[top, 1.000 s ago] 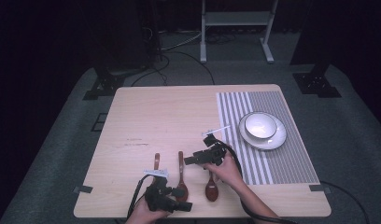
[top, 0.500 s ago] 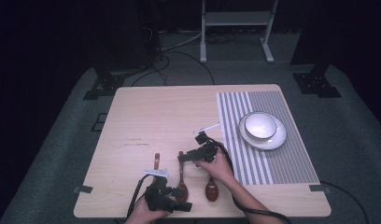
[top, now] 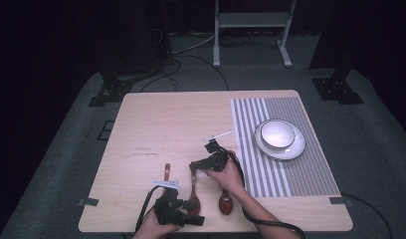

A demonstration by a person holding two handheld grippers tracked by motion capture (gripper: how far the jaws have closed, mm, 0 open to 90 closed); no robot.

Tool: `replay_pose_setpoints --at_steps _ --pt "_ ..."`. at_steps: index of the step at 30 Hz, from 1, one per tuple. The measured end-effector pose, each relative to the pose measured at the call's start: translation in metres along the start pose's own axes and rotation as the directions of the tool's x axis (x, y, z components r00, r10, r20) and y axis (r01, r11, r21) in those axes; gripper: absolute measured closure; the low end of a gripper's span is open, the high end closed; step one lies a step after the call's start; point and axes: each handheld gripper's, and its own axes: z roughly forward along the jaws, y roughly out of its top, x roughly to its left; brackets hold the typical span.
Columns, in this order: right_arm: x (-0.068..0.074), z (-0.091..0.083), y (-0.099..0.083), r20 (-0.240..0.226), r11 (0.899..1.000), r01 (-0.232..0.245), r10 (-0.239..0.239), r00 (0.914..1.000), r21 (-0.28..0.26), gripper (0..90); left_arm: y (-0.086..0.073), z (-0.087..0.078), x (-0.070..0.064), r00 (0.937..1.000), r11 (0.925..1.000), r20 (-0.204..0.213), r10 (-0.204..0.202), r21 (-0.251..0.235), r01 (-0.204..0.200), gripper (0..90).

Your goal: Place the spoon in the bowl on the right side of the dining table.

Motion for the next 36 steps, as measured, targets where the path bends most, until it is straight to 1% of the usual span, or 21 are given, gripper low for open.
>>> replay_pose_setpoints --at_steps 2,5,7,8,9,12,14,15,17,18,22,24,26,27,28,32,34,36 --pt "-0.002 0.000 -0.001 -0.008 1.000 -0.012 0.012 0.9999 -0.002 66.8 0.000 0.000 0.000 1.0000 1.0000 -0.003 0.001 0.000 -0.001 5.4" --pt "-0.005 -0.002 -0.001 -0.030 0.999 -0.034 0.033 0.9990 -0.010 68.5 0.000 0.000 0.000 1.0000 1.0000 -0.005 0.001 0.000 -0.001 5.8" --pt "-0.005 -0.005 -0.002 -0.045 0.999 -0.048 0.047 0.9979 -0.021 70.0 0.001 0.000 0.000 0.9999 1.0000 -0.013 0.008 0.000 -0.008 5.7" --pt "-0.006 -0.008 -0.002 -0.067 0.998 -0.060 0.057 0.9961 -0.035 71.5 0.001 0.000 0.000 0.9999 1.0000 -0.014 0.009 -0.002 -0.010 5.7" --pt "-0.007 -0.010 -0.002 -0.077 0.997 -0.064 0.061 0.9952 -0.043 72.5 0.001 0.000 0.000 0.9999 1.0000 -0.013 0.005 -0.005 -0.005 5.7" --pt "-0.008 -0.018 -0.003 -0.113 0.994 -0.085 0.077 0.9906 -0.068 77.4 0.003 -0.002 -0.001 0.9999 0.9996 -0.011 0.010 -0.028 -0.010 5.5" --pt "-0.008 -0.022 -0.003 -0.137 0.993 -0.094 0.083 0.9871 -0.075 80.0 0.004 -0.005 -0.003 0.9999 0.9988 0.000 0.017 -0.045 -0.017 5.5" --pt "-0.008 -0.023 -0.003 -0.148 0.992 -0.096 0.084 0.9853 -0.077 80.8 0.005 -0.006 -0.003 0.9998 0.9985 -0.002 0.021 -0.050 -0.021 5.5" --pt "-0.007 -0.024 -0.003 -0.153 0.992 -0.098 0.085 0.9845 -0.079 81.7 0.005 -0.007 -0.004 0.9997 0.9983 -0.005 0.026 -0.053 -0.026 5.5" --pt "-0.007 -0.028 -0.003 -0.179 0.990 -0.113 0.095 0.9792 -0.090 83.0 0.005 -0.008 -0.004 0.9997 0.9977 -0.006 0.025 -0.063 -0.025 5.5" --pt "-0.006 -0.035 -0.001 -0.196 0.987 -0.121 0.098 0.9756 -0.107 83.5 0.005 -0.010 -0.004 0.9996 0.9968 -0.007 0.027 -0.075 -0.028 5.5" --pt "-0.005 -0.039 0.001 -0.213 0.984 -0.132 0.104 0.9714 -0.121 83.5 0.006 -0.012 -0.004 0.9996 0.9963 -0.008 0.026 -0.082 -0.026 5.4" --pt "-0.005 -0.044 0.002 -0.221 0.981 -0.139 0.106 0.9696 -0.137 83.5 0.006 -0.013 -0.003 0.9995 0.9963 -0.011 0.029 -0.081 -0.030 5.4" --pt "-0.005 -0.044 0.002 -0.221 0.981 -0.139 0.106 0.9696 -0.137 83.5 0.006 -0.013 -0.003 0.9995 0.9963 -0.011 0.029 -0.081 -0.030 5.5" --pt "-0.006 -0.051 0.003 -0.224 0.978 -0.141 0.105 0.9688 -0.154 83.6 0.006 -0.014 -0.003 0.9996 0.9960 -0.012 0.024 -0.086 -0.025 5.4" --pt "-0.008 -0.059 0.004 -0.229 0.974 -0.143 0.102 0.9682 -0.174 83.5 0.006 -0.016 -0.004 0.9996 0.9954 -0.015 0.024 -0.093 -0.025 5.5" --pt "-0.011 -0.068 0.004 -0.232 0.969 -0.151 0.104 0.9672 -0.195 83.6 0.006 -0.017 -0.003 0.9996 0.9951 -0.017 0.024 -0.096 -0.026 5.5" --pt "-0.013 -0.073 0.004 -0.232 0.965 -0.159 0.109 0.9665 -0.207 83.7 0.006 -0.017 -0.003 0.9996 0.9947 -0.017 0.023 -0.100 -0.025 5.5"
